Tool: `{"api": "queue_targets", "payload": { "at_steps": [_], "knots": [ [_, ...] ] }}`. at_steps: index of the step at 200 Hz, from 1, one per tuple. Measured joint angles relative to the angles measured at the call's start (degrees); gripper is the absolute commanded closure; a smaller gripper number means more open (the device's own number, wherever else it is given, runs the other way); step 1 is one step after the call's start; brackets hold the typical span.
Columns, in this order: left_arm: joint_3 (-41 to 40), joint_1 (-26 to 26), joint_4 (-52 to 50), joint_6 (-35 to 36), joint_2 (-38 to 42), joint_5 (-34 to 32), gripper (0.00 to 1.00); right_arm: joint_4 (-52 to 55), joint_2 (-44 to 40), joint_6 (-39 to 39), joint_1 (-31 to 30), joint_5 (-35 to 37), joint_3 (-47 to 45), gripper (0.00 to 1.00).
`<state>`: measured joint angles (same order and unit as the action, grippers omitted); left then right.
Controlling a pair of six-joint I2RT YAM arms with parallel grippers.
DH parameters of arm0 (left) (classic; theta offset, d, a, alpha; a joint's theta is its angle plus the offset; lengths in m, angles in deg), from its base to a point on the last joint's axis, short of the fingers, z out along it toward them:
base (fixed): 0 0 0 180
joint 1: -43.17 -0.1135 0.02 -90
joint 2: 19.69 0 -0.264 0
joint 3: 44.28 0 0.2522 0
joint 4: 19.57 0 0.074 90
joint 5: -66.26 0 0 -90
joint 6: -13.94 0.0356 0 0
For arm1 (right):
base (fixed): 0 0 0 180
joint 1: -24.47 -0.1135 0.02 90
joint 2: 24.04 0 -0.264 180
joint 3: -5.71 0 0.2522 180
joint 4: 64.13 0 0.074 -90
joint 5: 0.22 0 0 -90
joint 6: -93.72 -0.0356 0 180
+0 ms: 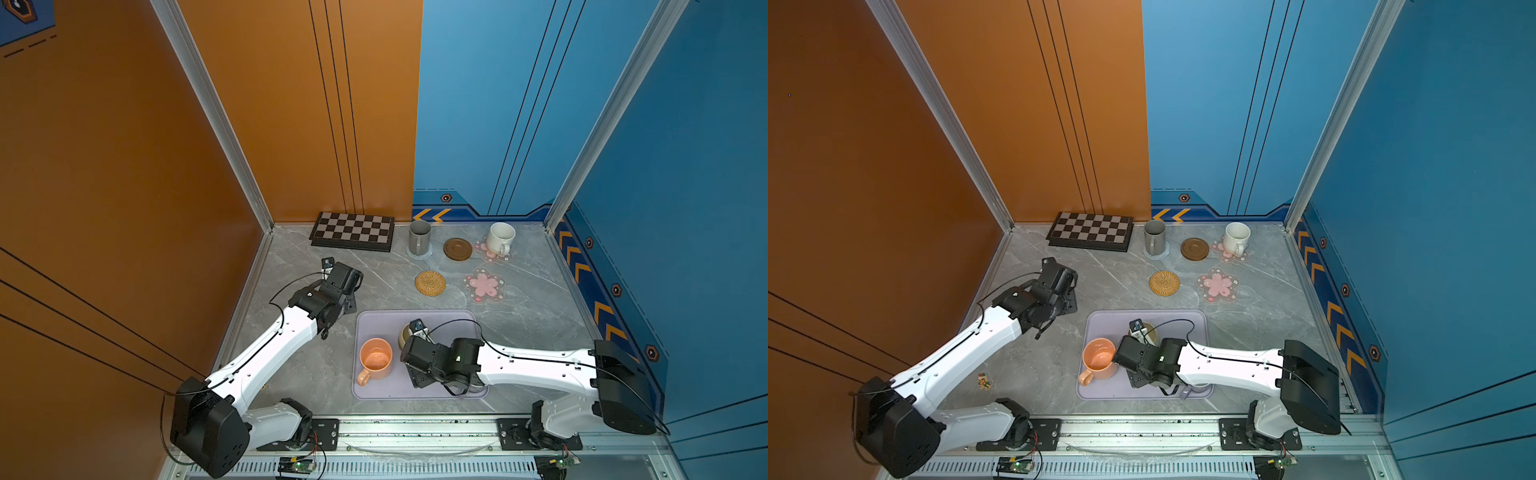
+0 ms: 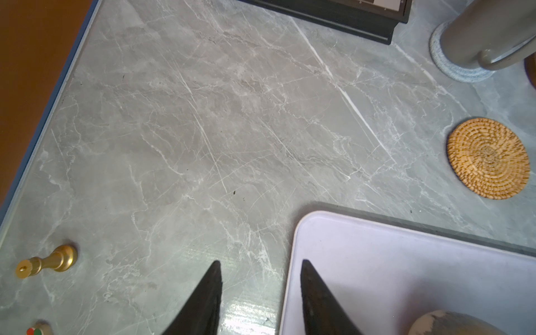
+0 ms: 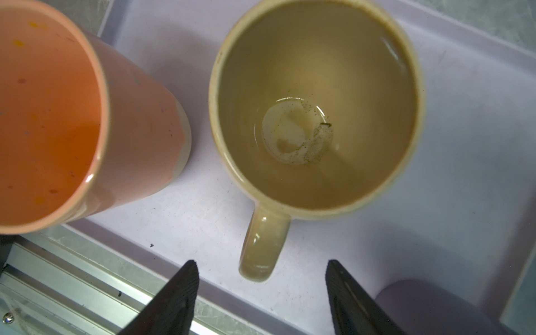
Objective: Place cups on coasters
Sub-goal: Pick up the cup from the tray.
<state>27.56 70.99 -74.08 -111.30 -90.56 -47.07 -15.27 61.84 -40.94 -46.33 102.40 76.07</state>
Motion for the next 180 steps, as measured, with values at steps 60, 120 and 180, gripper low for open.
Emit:
{"api": "queue_targets", "payload": {
  "at_steps": [60, 120, 180],
  "knots": [
    [-2.47, -0.13, -0.83, 0.0, 3.02, 0.2, 0.55, -1.31, 5.44, -1.57, 1.4, -0.52, 0.07, 0.31],
    [-4.68, -1.07, -1.07, -0.24, 4.37, 0.2, 0.55, -1.31, 6.54, -2.8, 2.78, -1.03, 0.46, 0.35],
    [-4.85, -1.2, -1.05, -0.81, 4.11, 0.26, 0.52, -1.18, 7.37, -3.87, 3.02, -1.01, 1.16, 0.39]
  ]
}}
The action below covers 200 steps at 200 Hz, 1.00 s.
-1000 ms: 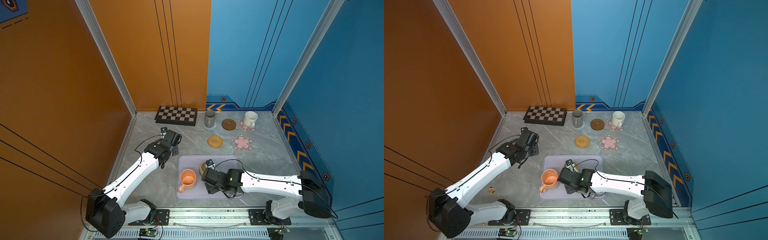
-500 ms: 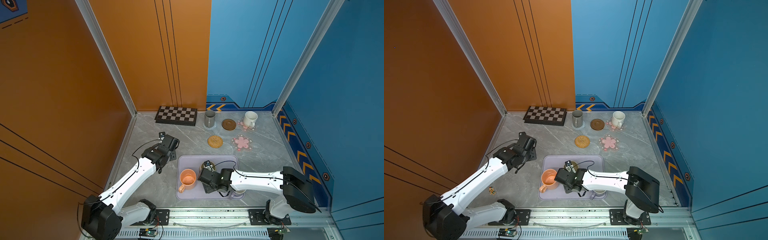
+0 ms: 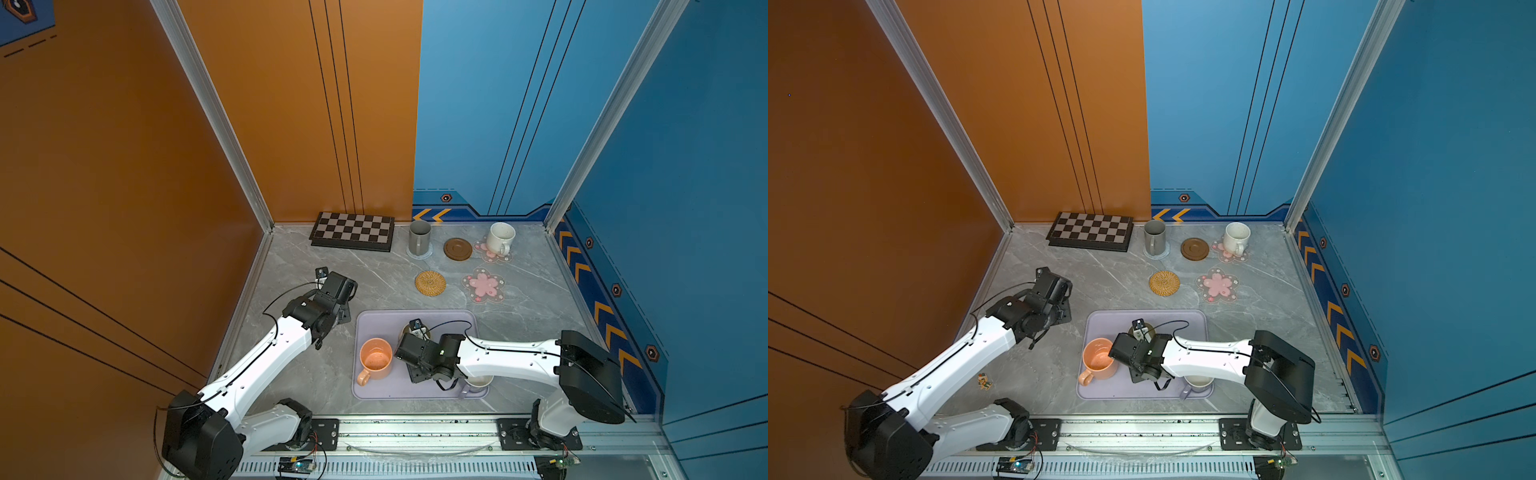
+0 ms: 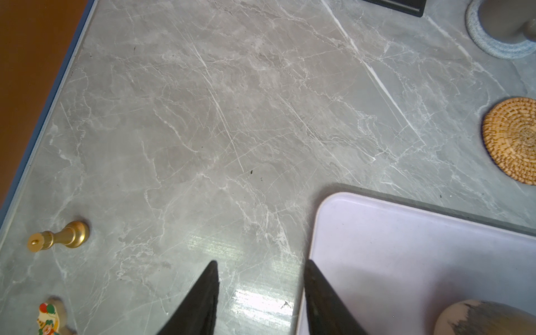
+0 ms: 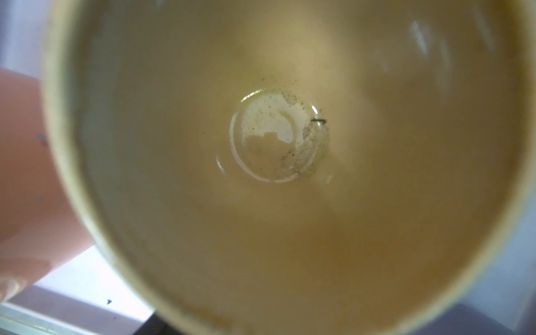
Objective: Place cups on coasters
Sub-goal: Pick up the cup from the tray.
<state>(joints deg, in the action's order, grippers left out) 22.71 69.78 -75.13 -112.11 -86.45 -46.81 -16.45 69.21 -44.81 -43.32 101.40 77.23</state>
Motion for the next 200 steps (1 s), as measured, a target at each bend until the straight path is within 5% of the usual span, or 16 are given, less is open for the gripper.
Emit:
{"api": "queue_targets", "payload": {
  "at_steps": [100, 125, 145, 200],
  "knots": [
    [0.0, 0.0, -0.02, -0.02, -0.85, 0.15, 0.52, 1.46, 0.39, -1.05, 0.11, -0.48, 3.32, 0.39],
    [0.0, -0.02, -0.02, -0.02, -0.87, 0.15, 0.52, 2.14, 1.42, -0.96, 0.17, -1.09, 4.44, 0.64],
    [0.0, -0.11, -0.02, -0.02, -0.92, 0.15, 0.52, 2.36, 2.34, -1.09, 0.31, -1.42, 4.98, 0.59],
    [0.0, -0.17, 0.0, -0.02, -1.62, 0.15, 0.52, 2.71, 3.1, -1.07, 0.63, -2.43, 4.98, 0.64]
  ]
}}
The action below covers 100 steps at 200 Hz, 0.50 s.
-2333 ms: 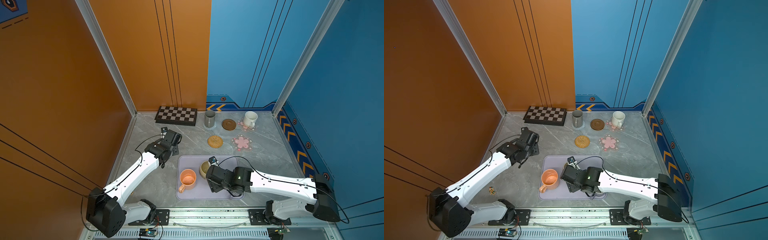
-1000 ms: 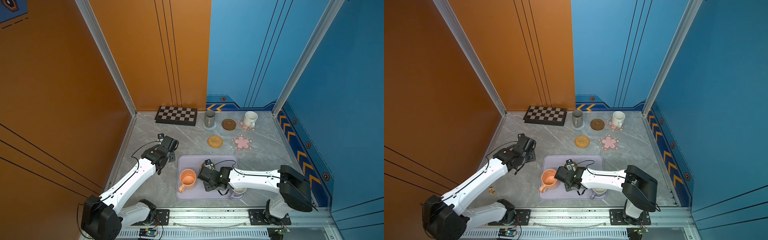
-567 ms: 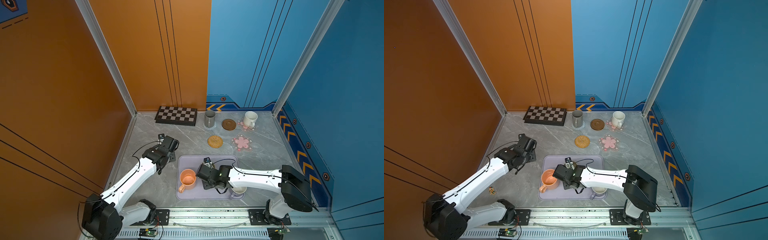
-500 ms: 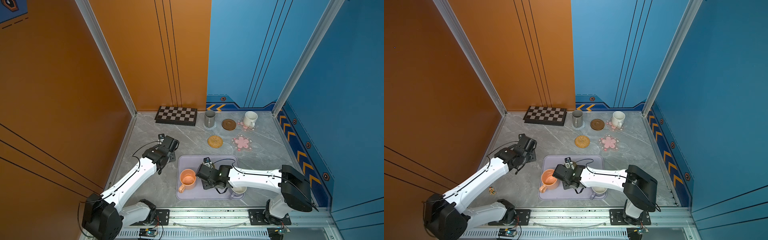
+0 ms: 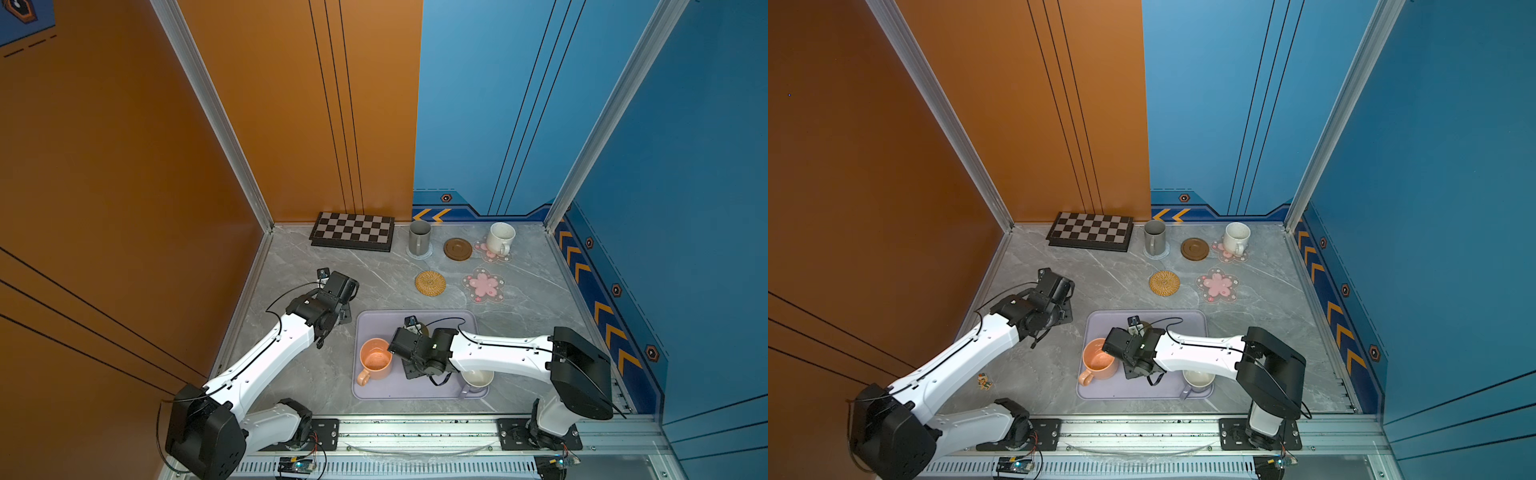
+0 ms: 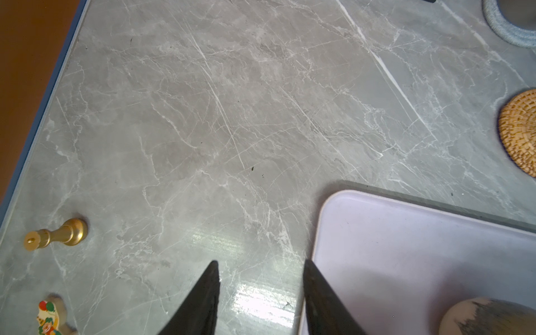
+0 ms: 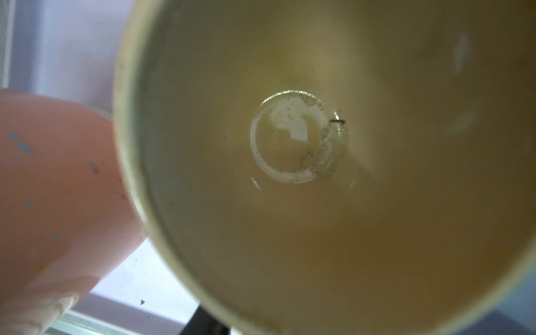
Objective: Place cups on coasters
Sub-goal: Pick up the cup from the tray.
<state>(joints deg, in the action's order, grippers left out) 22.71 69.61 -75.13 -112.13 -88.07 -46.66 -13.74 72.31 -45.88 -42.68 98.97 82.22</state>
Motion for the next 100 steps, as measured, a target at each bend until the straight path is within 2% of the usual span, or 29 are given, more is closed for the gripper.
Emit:
{"api": "queue_targets", "payload": {
  "at_steps": [25, 47, 100],
  "knots": [
    [0.0, -0.2, -0.02, 0.0, 0.0, 0.0, 0.52, 0.5, 0.0, -0.13, 0.11, 0.04, 0.0, 0.63],
    [0.0, -0.2, -0.02, 0.0, 0.0, 0.0, 0.52, 1.51, 0.0, -0.24, 0.42, 0.04, 0.0, 0.69],
    [0.0, -0.2, -0.02, 0.0, -0.72, 0.0, 0.53, 2.6, -0.02, -0.87, 0.96, 0.13, 0.0, 0.7]
  ]
}}
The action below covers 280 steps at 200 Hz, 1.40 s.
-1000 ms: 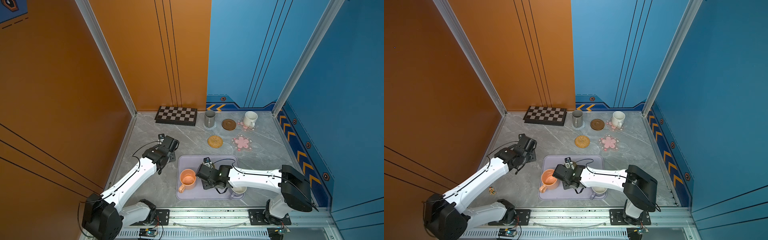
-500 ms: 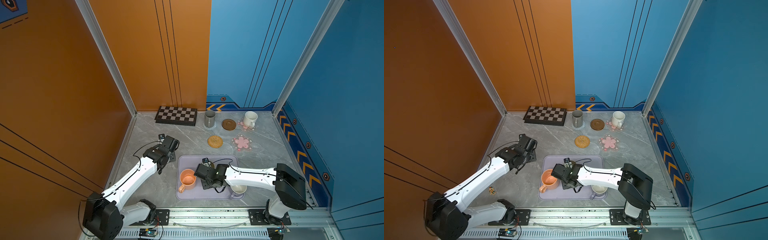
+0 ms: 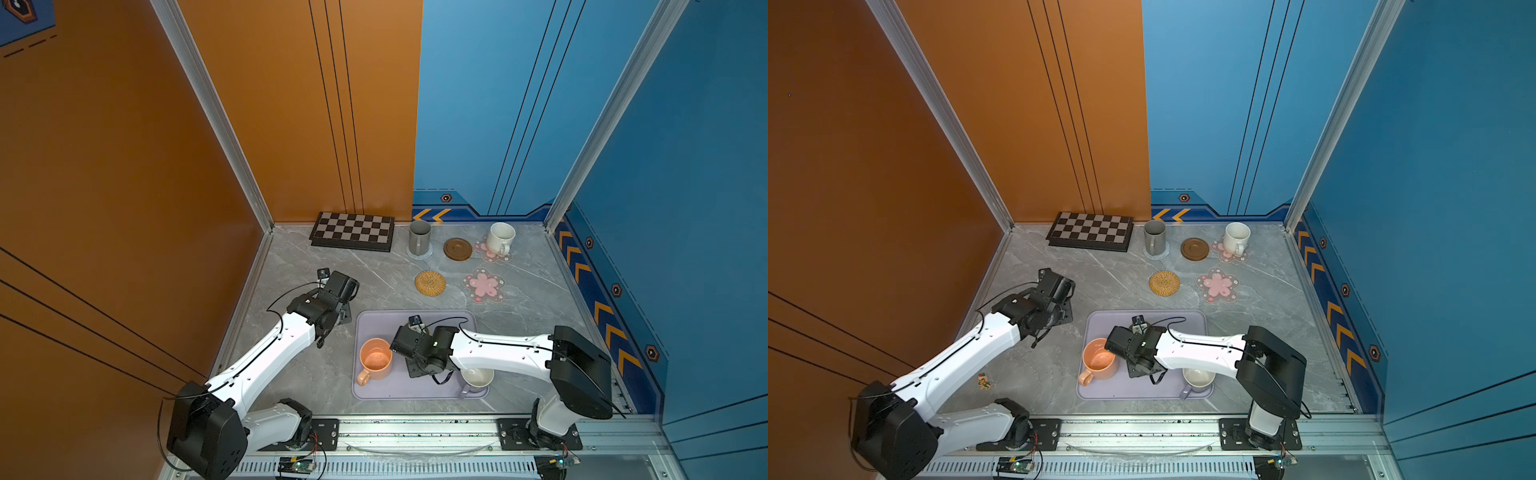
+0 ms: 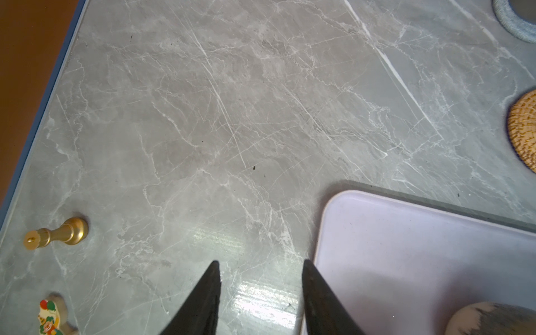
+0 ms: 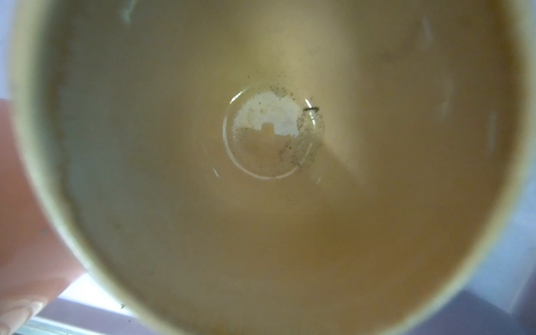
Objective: Place cups on coasters
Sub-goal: Pick up the cup from the tray.
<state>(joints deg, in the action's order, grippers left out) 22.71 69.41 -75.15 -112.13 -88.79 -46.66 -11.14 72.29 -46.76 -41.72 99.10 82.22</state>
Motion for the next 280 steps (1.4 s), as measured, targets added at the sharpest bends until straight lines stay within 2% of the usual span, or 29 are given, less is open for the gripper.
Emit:
{"api": "queue_targets", "payload": {
  "at_steps": [28, 98, 117, 145, 214, 280],
  "knots": [
    [0.0, -0.11, 0.0, 0.02, -0.02, 0.02, 0.54, 0.26, 0.02, 0.07, 0.13, -0.09, 0.02, 0.69],
    [0.0, -0.74, 0.02, 0.04, 0.02, 0.02, 0.54, 0.85, 0.79, 1.11, 0.39, 0.17, 1.51, 0.81],
    [0.0, -0.76, 0.02, 0.02, 0.13, 0.02, 0.54, 0.85, 0.79, 1.11, 0.52, 0.15, 1.51, 0.86],
    [0.0, -0.98, 0.02, 0.02, 0.15, 0.22, 0.54, 0.85, 0.79, 1.11, 0.52, 0.15, 1.51, 1.0],
    [0.0, -1.18, 0.02, 0.02, 0.26, 0.61, 0.55, 0.79, 0.59, 1.55, 0.61, 1.53, 1.33, 1.0],
    [0.0, -1.22, 0.02, 0.02, 0.15, 0.63, 0.55, 2.32, -3.5, 2.1, 2.56, 3.17, -1.11, 1.0]
  ]
}}
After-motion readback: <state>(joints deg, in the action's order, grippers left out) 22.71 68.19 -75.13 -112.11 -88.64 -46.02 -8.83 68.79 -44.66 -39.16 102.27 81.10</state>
